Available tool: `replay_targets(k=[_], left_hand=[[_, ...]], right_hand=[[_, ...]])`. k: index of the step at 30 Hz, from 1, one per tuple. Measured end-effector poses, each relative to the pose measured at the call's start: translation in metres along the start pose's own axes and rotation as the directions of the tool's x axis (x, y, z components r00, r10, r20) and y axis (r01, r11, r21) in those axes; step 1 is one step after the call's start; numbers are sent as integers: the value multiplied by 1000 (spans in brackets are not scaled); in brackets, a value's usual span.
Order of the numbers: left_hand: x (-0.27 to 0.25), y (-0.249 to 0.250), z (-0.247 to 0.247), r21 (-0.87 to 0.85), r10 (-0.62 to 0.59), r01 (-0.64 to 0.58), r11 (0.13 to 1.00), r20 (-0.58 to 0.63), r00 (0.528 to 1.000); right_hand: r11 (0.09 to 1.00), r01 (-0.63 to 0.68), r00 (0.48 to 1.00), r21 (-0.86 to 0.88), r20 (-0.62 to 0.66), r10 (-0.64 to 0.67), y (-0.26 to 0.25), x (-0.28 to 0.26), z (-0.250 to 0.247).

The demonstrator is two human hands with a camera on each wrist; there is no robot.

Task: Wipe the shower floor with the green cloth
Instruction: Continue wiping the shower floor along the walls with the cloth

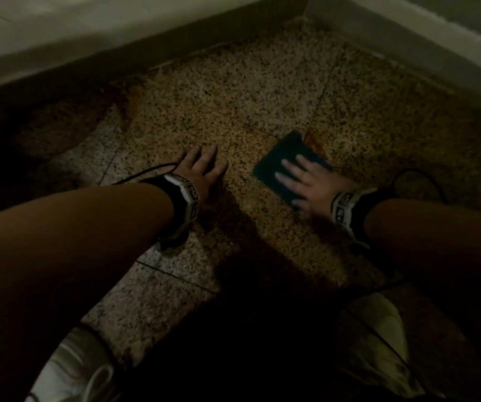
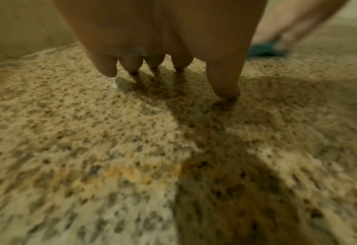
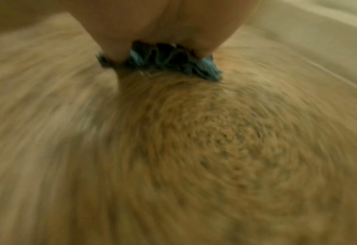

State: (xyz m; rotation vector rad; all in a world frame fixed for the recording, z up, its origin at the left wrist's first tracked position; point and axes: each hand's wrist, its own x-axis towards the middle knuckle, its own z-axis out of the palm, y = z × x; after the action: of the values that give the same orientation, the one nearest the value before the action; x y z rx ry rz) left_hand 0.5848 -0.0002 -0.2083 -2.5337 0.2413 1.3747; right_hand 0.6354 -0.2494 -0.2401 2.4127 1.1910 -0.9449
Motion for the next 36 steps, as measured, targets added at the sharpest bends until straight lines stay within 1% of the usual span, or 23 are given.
replay_targets(k=[1,2,3,5,8,10,16,18,21,23,25,28,32,36], left_hand=[[1,0,2,3,0,0,1000,-6,1000],[1,0,3,6,-2,2,1000,-14,1000],[2,-1,5,4,-1,1,1000,-22,1000],[5,-2,8,-11,12,-12,1000,-34,999],[5,-4,10,-31,18,-20,999,-47,999],[2,-3,11,-48,10,-12,999,-42,999],[-11,5,22,-183,-66,59,981,-30,997],[-17,7,23,-230,-101,96,968,-13,995],[-28,11,18,-301,-172,170,938,20,985],[-33,15,8,-352,-227,225,908,37,973],[-36,19,-6,-388,-259,257,885,47,965],[-32,32,-32,-387,-236,229,893,30,971],[-10,49,-56,-368,-159,143,919,-13,987],[6,65,-50,-230,-88,81,970,-23,996]], right_hand=[[994,-93,996,60,-1,93,3,0,-2],[981,-163,987,100,27,161,5,0,-7],[972,-199,980,127,58,193,5,1,-11],[961,-229,970,154,117,213,4,1,-16],[964,-232,963,130,168,209,3,0,-20],[966,-228,962,120,179,204,2,0,-21],[976,-215,957,31,204,205,1,3,-21],[979,-198,958,49,220,183,2,1,-24],[978,-185,946,98,289,150,3,-2,-36],[969,-197,935,151,327,139,6,-4,-47],[961,-208,934,180,328,141,7,-5,-59],[939,-253,946,232,263,190,9,-13,-66],[881,-302,948,364,213,237,10,-25,-52],[851,-358,933,384,195,304,3,-28,-35]])
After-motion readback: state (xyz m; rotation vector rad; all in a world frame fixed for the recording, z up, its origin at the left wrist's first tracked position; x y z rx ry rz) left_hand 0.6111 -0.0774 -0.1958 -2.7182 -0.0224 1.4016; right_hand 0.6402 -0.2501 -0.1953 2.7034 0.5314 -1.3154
